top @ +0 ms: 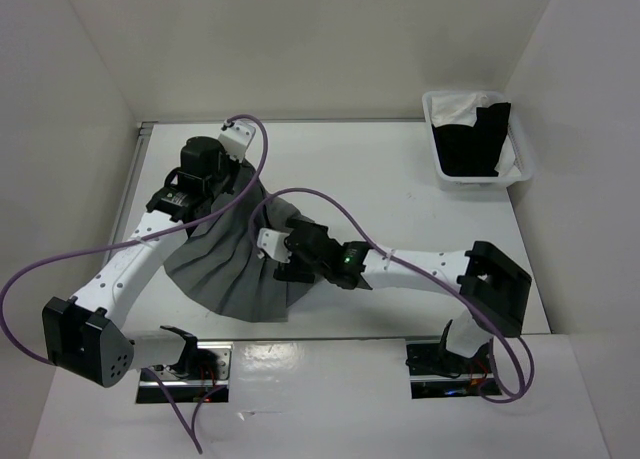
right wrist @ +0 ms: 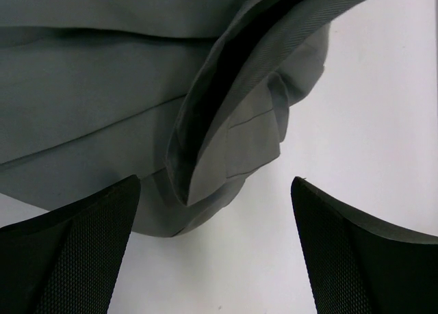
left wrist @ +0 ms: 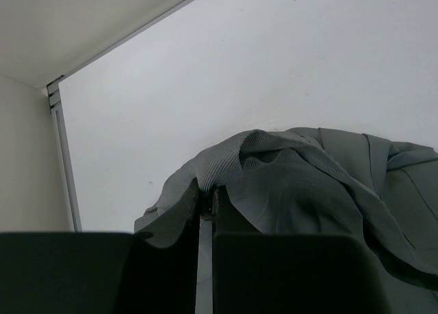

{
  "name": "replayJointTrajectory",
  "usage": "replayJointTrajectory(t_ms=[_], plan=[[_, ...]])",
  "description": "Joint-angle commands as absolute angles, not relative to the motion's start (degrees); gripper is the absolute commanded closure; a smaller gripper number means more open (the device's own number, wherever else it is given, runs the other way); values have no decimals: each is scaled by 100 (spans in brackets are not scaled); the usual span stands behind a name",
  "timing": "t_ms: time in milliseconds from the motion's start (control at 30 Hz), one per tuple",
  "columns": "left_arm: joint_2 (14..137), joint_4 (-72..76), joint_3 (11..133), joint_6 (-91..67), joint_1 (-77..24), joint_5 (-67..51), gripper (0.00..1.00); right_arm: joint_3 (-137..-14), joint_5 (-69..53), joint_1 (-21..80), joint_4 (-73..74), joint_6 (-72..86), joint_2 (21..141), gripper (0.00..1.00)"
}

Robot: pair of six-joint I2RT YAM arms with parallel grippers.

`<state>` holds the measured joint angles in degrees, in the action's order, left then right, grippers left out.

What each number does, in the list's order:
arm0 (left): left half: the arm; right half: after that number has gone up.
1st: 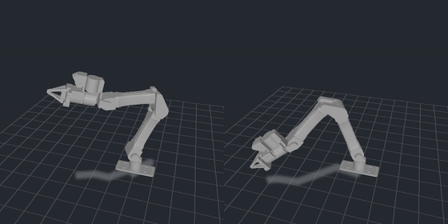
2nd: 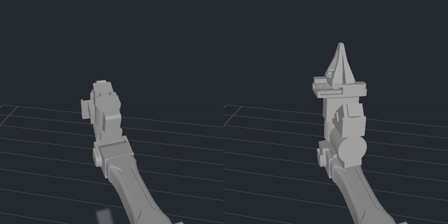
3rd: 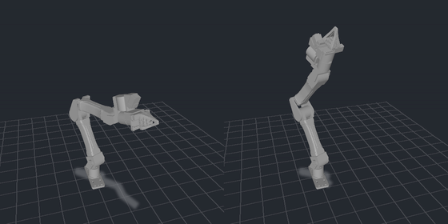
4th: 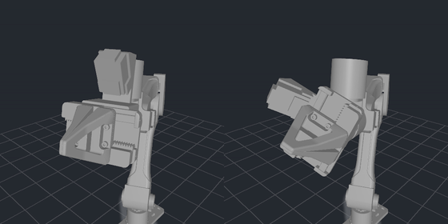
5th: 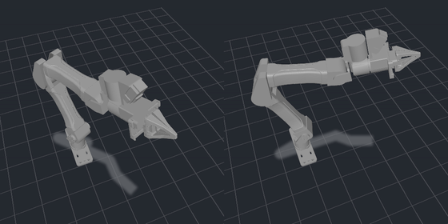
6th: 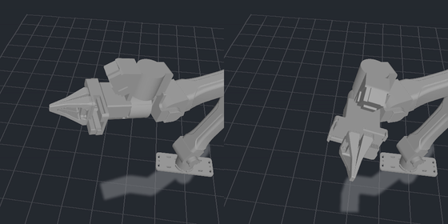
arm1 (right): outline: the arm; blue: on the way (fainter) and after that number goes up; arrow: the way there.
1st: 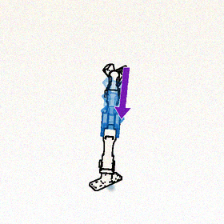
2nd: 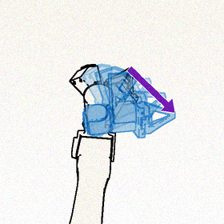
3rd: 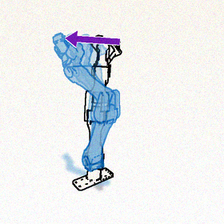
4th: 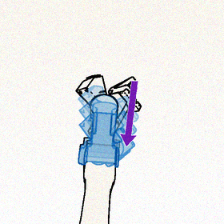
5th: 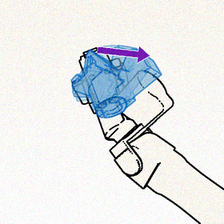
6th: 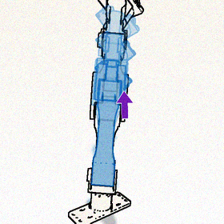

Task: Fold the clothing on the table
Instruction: Flatten the skirt out

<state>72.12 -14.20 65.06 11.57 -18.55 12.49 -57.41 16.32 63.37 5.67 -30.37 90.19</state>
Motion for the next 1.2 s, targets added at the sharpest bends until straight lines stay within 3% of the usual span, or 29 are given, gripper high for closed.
replayJointTrajectory(t_ms=[0, 333, 433, 533, 633, 667, 767, 800, 833, 1167], plan=[[7189, -1283, 6583, 1011, -1828, 1169, 93, -5792, 1494, 6346, 290, -2962, 9272, 6], [7189, -1283, 6530, 1011, -1828, 1169, 93, -5792, 1600, 6346, -9, -3120, 9677, 6], [7189, -1283, 6530, 1011, -1828, 1169, 93, -5897, 1600, 6293, -9, -3120, 9782, 11], [7189, -1283, 6530, 1011, -1828, 1116, 93, -6037, 1547, 6188, -9, -3173, 9948, 25], [7189, -1283, 6530, 1011, -1828, 1116, 93, -6169, 1424, 6047, 70, -3173, 10089, 46], [7189, -1283, 6530, 1011, -1828, 1116, 93, -6222, 1363, 5986, 70, -3173, 10151, 60], [7137, -1283, 6530, 1011, -1828, 1116, 93, -6223, 1362, 5933, 70, -3226, 10204, 82], [7137, -1283, 6530, 1011, -1828, 1116, 93, -6223, 1423, 5933, 70, -3226, 10265, 96], [7137, -1283, 6530, 1011, -1828, 1064, 93, -6275, 1424, 5933, 70, -3226, 10266, 100], [6768, -1283, 6530, 1063, -1828, 1063, 93, -6837, 1116, 5265, 834, -2971, 9354, 100]])
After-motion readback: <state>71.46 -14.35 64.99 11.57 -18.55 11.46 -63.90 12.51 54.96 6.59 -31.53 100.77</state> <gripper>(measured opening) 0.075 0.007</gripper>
